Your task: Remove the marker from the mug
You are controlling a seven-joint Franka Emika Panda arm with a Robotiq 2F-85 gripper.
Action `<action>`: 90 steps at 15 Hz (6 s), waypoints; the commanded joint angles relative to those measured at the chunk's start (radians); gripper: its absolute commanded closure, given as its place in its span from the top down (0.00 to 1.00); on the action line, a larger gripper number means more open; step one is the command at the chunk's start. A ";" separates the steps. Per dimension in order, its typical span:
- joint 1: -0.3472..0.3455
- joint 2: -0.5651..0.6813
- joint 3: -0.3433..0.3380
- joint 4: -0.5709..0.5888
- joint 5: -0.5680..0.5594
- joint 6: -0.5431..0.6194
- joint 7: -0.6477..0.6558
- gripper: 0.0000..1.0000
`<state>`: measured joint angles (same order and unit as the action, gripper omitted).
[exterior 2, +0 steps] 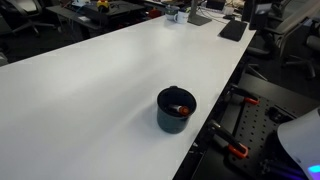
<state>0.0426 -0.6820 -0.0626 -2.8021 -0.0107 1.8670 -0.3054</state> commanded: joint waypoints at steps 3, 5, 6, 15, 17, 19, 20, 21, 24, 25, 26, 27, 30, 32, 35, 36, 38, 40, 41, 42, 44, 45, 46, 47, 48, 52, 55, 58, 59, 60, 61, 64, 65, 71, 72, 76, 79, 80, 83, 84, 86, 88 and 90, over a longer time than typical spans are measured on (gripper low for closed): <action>0.068 0.263 0.038 -0.001 0.149 0.224 0.113 1.00; 0.085 0.338 0.054 -0.001 0.201 0.312 0.128 1.00; 0.091 0.377 0.064 0.003 0.223 0.359 0.140 1.00; 0.098 0.594 0.100 0.051 0.447 0.549 0.188 0.87; 0.093 0.615 0.103 0.060 0.468 0.550 0.189 0.77; 0.089 0.628 0.104 0.064 0.484 0.553 0.186 0.61; 0.088 0.634 0.105 0.066 0.489 0.554 0.185 0.59; 0.086 0.638 0.105 0.068 0.494 0.556 0.185 0.51; 0.081 0.651 0.105 0.069 0.494 0.567 0.186 0.44; 0.080 0.656 0.106 0.069 0.493 0.571 0.187 0.45; 0.081 0.662 0.108 0.065 0.490 0.584 0.187 0.52; 0.082 0.669 0.111 0.061 0.487 0.601 0.187 0.55; 0.085 0.691 0.122 0.049 0.481 0.649 0.184 0.57; 0.086 0.705 0.134 0.043 0.477 0.676 0.184 0.55; 0.086 0.721 0.151 0.044 0.476 0.690 0.193 0.46; 0.086 0.726 0.155 0.044 0.474 0.693 0.194 0.45; 0.085 0.732 0.162 0.044 0.469 0.694 0.197 0.23; 0.084 0.735 0.167 0.044 0.465 0.693 0.199 0.08; 0.084 0.735 0.168 0.044 0.464 0.691 0.199 0.00; 0.084 0.734 0.169 0.044 0.463 0.690 0.199 0.01; 0.083 0.732 0.170 0.044 0.459 0.687 0.200 0.05; 0.083 0.731 0.170 0.044 0.457 0.685 0.201 0.05; 0.082 0.725 0.168 0.047 0.450 0.674 0.206 0.05; 0.080 0.709 0.166 0.049 0.443 0.662 0.207 0.05; 0.080 0.688 0.164 0.051 0.427 0.652 0.217 0.05; 0.063 0.591 0.146 0.100 0.348 0.553 0.289 0.05; 0.039 0.527 0.115 0.182 0.351 0.382 0.288 0.05; 0.008 0.492 0.078 0.255 0.356 0.309 0.288 0.05; -0.002 0.486 0.068 0.265 0.352 0.342 0.292 0.05; -0.015 0.489 0.059 0.274 0.343 0.387 0.290 0.05; -0.024 0.493 0.053 0.278 0.336 0.431 0.286 0.05; -0.043 0.515 0.047 0.235 0.274 0.658 0.251 0.05; -0.047 0.527 0.047 0.217 0.242 0.734 0.242 0.05; -0.086 0.676 0.045 0.062 -0.039 1.209 0.256 0.05; -0.104 0.714 0.036 0.042 -0.112 1.272 0.273 0.05; -0.078 0.841 -0.126 0.045 -0.332 1.326 0.321 0.05; -0.035 0.919 -0.189 0.061 -0.334 1.277 0.340 0.05; -0.033 0.939 -0.182 0.063 -0.318 1.259 0.342 0.05; -0.062 0.969 -0.101 0.068 -0.191 1.131 0.295 0.05; -0.065 0.979 -0.085 0.074 -0.170 1.097 0.295 0.05; -0.069 0.978 -0.061 0.090 -0.137 1.030 0.293 0.44; -0.069 0.981 -0.048 0.109 -0.121 0.965 0.293 0.50; -0.077 0.986 -0.028 0.127 -0.101 0.908 0.285 0.65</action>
<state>-0.0192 0.2935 -0.1211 -2.7059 -0.1503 2.8556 0.0010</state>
